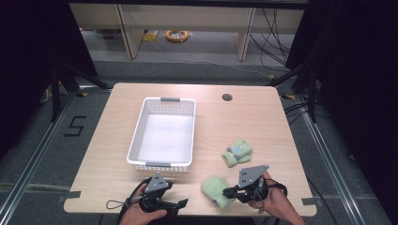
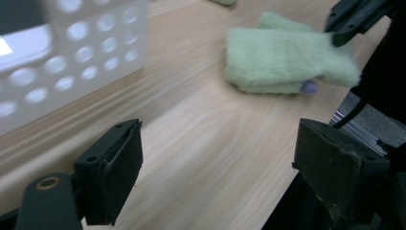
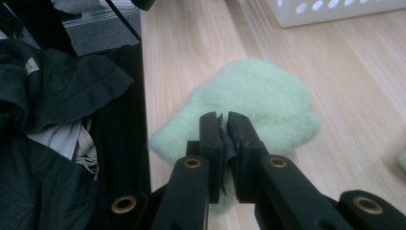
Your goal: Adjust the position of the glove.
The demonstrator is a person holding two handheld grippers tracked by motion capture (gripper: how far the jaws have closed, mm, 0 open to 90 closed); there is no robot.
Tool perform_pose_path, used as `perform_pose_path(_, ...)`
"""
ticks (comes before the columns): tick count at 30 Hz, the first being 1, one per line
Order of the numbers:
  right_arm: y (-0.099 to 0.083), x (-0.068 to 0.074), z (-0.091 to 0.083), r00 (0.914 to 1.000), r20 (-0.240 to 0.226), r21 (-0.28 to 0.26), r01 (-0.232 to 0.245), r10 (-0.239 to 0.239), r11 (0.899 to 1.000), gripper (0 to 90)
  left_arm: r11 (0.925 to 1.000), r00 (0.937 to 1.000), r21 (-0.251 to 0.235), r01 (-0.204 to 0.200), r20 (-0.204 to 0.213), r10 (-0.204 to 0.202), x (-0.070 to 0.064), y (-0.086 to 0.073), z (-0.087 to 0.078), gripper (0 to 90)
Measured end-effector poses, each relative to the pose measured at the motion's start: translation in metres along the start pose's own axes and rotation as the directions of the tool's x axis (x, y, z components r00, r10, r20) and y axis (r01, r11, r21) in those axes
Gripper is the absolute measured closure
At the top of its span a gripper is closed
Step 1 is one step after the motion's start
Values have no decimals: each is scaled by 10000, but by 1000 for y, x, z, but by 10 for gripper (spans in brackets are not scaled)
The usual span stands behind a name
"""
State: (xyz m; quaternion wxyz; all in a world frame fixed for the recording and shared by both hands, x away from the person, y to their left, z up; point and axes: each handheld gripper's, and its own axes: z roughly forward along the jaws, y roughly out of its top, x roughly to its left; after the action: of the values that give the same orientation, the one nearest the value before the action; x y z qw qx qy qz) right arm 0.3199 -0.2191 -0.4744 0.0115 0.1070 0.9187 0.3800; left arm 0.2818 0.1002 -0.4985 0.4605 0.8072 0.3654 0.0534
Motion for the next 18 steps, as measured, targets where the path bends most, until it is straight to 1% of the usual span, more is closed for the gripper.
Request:
perform_pose_path(1,-2,-1,0,9999,-109,-38,52,-52,10000,855,10000,9999,8,-15,117,15,-3,4,4,177)
perform_pose_path(2,-3,-1,0,9998,-89,29,-199,199,9998,855,9997,9994,15,-224,263,224,-5,7,7,186)
perform_pose_path(3,-5,-3,2,9999,-123,57,-36,36,10000,855,9995,9989,66,-300,350,297,-7,11,11,193)
perform_pose_path(4,-5,-3,2,9999,-139,165,101,-99,9998,854,9989,9982,61,-455,385,452,-9,15,15,205)
perform_pose_path(5,-6,-4,3,9999,-68,149,124,-123,9998,854,9990,9982,219,-401,448,391,-11,18,18,229)
perform_pose_path(6,-7,-4,3,9999,-130,115,80,-79,9999,854,9981,9973,154,-598,440,590,-11,22,23,251)
perform_pose_path(7,-7,-4,2,10000,-65,152,72,-71,9999,853,9976,9973,255,-640,375,630,-11,25,27,267)
perform_pose_path(8,-8,-4,3,9999,-95,125,54,-53,9999,853,9970,9970,229,-735,260,729,-9,28,31,288)
perform_pose_path(9,-8,-4,4,9998,-168,170,138,-135,9998,852,9961,9967,398,-782,256,772,-8,31,34,307)
perform_pose_path(10,-9,-3,5,9998,-162,194,88,-84,9998,852,9986,9989,360,-397,265,388,-8,34,39,318)
perform_pose_path(11,-9,-3,5,9999,-149,288,49,-45,9996,851,9984,9981,362,-442,445,426,-7,38,42,343)
perform_pose_path(12,-10,-3,6,9998,-211,289,49,-42,9996,851,9987,9980,401,-312,567,289,-6,41,45,369)
perform_pose_path(13,-10,-3,6,9998,-178,237,87,-83,9997,850,9987,9980,474,-186,605,157,-6,42,49,380)
perform_pose_path(14,-11,-3,6,9998,-175,231,71,-67,9997,850,9981,9977,593,-195,655,156,-7,44,53,396)
perform_pose_path(15,-11,-3,6,9999,-166,260,49,-44,9997,849,9965,9971,705,-448,642,403,-8,45,57,411)
perform_pose_path(17,-12,-3,6,9999,-141,201,37,-35,9998,848,9954,9972,845,-446,641,392,-9,47,63,422)
perform_pose_path(18,-12,-2,6,9999,-104,257,-101,104,9996,848,9930,9957,960,-682,685,618,-8,49,66,430)
